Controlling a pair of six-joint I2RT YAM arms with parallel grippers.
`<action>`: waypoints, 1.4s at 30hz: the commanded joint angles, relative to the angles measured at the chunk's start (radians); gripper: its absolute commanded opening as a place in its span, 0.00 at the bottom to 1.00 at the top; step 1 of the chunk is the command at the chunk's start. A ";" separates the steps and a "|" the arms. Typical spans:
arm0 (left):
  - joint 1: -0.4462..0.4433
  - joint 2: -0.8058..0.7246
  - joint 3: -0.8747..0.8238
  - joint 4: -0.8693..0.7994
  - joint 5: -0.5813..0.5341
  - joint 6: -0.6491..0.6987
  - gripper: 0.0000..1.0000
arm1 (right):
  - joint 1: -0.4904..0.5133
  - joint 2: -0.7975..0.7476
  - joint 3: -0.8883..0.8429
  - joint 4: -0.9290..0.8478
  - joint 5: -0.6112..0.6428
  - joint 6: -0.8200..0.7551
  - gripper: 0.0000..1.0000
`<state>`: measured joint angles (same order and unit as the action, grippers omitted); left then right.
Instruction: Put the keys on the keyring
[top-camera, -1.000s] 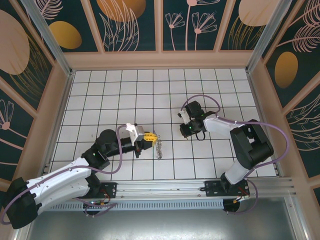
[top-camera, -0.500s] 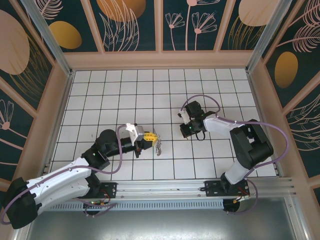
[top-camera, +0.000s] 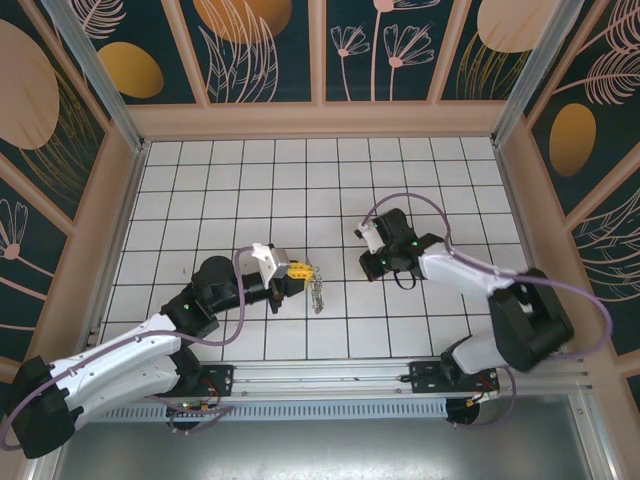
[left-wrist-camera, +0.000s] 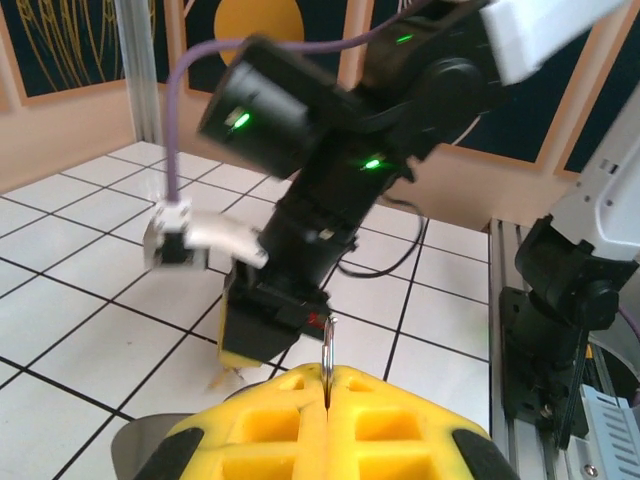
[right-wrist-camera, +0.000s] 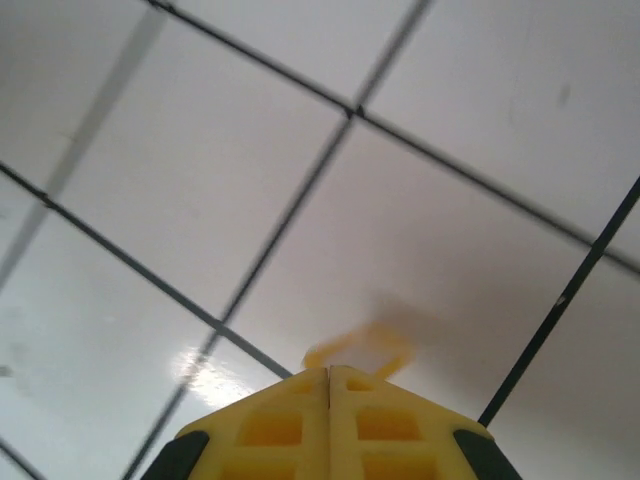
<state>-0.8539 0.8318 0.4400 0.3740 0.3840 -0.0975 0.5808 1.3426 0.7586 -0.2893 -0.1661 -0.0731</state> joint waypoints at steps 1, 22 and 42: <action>-0.003 -0.031 0.059 -0.041 -0.031 0.022 0.00 | 0.005 -0.197 -0.039 0.132 -0.033 -0.039 0.00; -0.003 -0.114 0.202 -0.285 0.102 0.174 0.00 | 0.119 -0.569 -0.298 0.843 -0.726 -0.074 0.00; -0.004 -0.092 0.205 -0.277 0.178 0.179 0.00 | 0.306 -0.523 -0.276 0.899 -0.560 -0.118 0.00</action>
<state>-0.8539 0.7380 0.6174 0.0734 0.5335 0.0681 0.8639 0.8219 0.4683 0.5388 -0.7811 -0.1783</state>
